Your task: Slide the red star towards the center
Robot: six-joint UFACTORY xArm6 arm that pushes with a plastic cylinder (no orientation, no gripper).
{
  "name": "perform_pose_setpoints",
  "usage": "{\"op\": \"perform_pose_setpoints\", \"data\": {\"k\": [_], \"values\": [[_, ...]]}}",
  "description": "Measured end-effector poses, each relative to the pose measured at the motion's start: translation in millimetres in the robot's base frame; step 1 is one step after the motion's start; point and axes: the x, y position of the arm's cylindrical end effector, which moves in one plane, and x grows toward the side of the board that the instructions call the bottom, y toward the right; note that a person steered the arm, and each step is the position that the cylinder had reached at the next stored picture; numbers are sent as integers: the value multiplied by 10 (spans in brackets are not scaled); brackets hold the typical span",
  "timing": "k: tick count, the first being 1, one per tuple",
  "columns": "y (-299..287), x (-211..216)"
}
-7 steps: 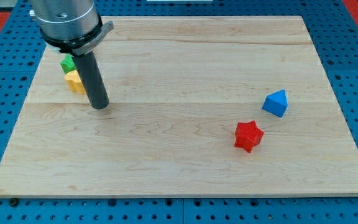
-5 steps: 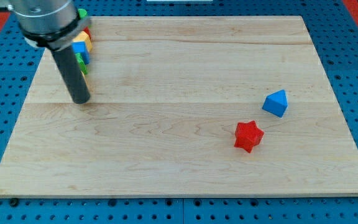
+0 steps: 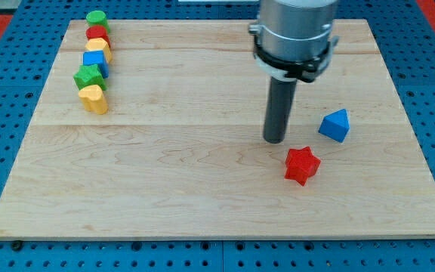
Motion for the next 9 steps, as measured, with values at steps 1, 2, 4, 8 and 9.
{"op": "perform_pose_setpoints", "data": {"k": [1,2,4,8,9], "values": [[741,216],[1193,432],[812,782],[19,215],[-189,-76]]}}
